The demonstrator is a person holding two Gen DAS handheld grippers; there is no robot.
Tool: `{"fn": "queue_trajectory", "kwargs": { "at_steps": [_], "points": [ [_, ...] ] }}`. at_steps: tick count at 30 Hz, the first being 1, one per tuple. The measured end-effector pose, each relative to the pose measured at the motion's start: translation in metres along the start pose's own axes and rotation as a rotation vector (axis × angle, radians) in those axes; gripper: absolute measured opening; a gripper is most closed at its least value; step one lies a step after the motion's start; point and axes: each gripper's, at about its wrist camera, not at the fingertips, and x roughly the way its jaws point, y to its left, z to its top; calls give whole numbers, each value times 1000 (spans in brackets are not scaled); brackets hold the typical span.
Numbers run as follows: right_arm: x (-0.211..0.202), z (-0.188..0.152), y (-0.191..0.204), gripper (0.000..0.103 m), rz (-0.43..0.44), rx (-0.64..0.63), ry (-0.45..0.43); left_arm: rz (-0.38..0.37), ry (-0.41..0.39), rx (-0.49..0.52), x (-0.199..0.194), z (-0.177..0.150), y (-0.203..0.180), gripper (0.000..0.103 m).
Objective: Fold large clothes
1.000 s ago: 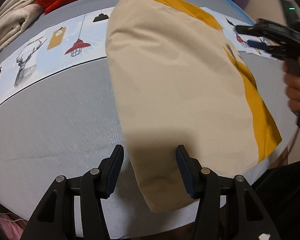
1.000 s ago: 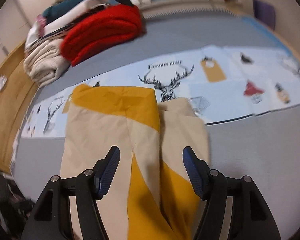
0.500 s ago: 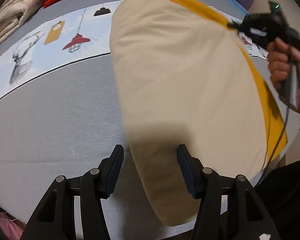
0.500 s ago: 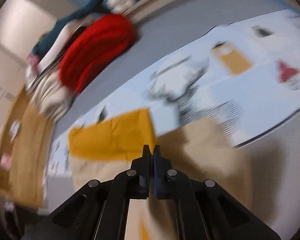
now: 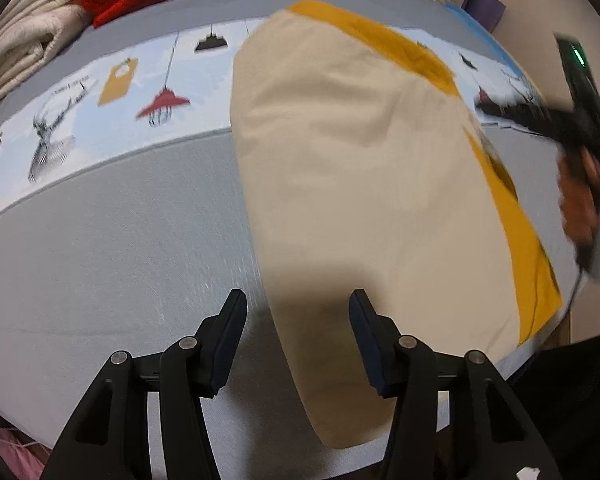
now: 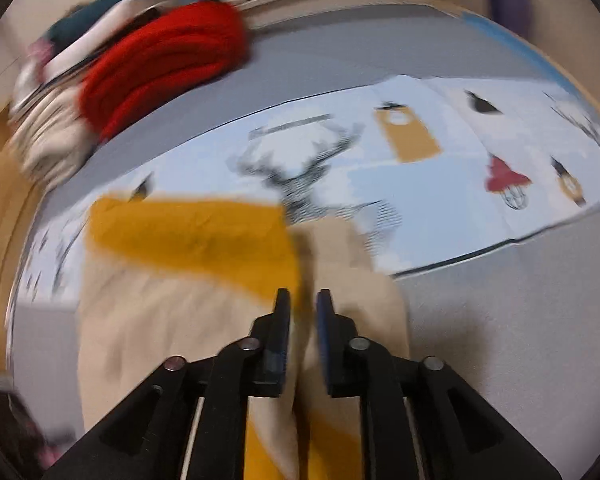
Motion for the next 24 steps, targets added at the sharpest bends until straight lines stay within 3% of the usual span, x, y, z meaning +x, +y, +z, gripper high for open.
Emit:
{"fn": "queue_trajectory", "kwargs": {
  "at_steps": [2, 4, 7, 10, 15, 18, 22, 24],
  "points": [
    [-7, -24, 15, 20, 66, -128, 63, -8, -29, 3, -6, 10, 0, 47],
    [-11, -57, 28, 20, 95, -275, 138, -16, -61, 6, -10, 24, -1, 38],
    [0, -103, 27, 19, 31, -395, 278, -37, -112, 0, -13, 47, -2, 26],
    [2, -127, 14, 19, 3, -424, 349, -64, -157, -11, -8, 76, -3, 21],
    [-6, -130, -3, 19, 20, -378, 351, -102, -188, -14, 18, 120, -5, 21],
    [-6, -133, -5, 20, 19, -398, 351, -65, -193, -15, 41, 139, -3, 20],
    [-7, -134, -7, 21, 21, -390, 356, -86, -123, -104, 87, 161, 16, 21],
    [-7, -133, -7, 22, 20, -371, 358, -82, -135, -108, 92, 164, 18, 22]
  ]
}}
